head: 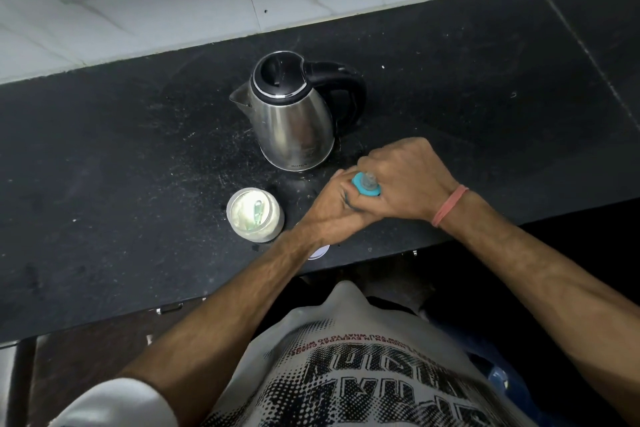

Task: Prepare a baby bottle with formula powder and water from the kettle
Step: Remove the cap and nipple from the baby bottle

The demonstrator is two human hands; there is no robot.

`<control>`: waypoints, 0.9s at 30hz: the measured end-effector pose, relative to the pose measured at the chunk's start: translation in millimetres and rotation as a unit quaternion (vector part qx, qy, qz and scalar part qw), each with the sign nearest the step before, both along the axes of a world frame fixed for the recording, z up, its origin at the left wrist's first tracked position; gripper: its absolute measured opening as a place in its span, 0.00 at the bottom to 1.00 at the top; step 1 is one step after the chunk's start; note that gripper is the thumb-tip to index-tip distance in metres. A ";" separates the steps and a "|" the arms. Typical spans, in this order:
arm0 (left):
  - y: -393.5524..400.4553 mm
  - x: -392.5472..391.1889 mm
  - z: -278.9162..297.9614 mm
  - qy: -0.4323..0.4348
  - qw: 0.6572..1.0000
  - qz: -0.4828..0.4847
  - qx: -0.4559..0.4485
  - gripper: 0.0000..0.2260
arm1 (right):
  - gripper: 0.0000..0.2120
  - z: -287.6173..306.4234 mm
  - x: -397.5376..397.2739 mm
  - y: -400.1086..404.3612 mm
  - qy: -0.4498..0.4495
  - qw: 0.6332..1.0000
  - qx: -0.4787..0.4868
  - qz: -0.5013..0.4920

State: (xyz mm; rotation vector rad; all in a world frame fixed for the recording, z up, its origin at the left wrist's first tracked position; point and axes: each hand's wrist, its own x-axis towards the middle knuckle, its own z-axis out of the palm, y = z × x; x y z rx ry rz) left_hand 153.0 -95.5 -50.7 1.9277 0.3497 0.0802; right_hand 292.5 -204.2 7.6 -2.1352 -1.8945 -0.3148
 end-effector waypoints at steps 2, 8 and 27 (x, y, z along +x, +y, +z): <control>-4.8 1.3 -8.2 -0.019 0.997 -0.001 0.077 0.17 | 0.25 0.6 1.5 -2.9 -0.001 0.999 0.022 0.038; 10.4 3.8 1.3 0.034 0.996 -0.061 0.049 0.18 | 0.28 3.6 10.4 -9.5 -0.039 0.992 0.024 0.116; 21.7 -0.8 -6.6 0.018 0.982 0.077 0.170 0.27 | 0.28 49.1 -16.3 1.2 0.069 0.966 -0.220 -0.120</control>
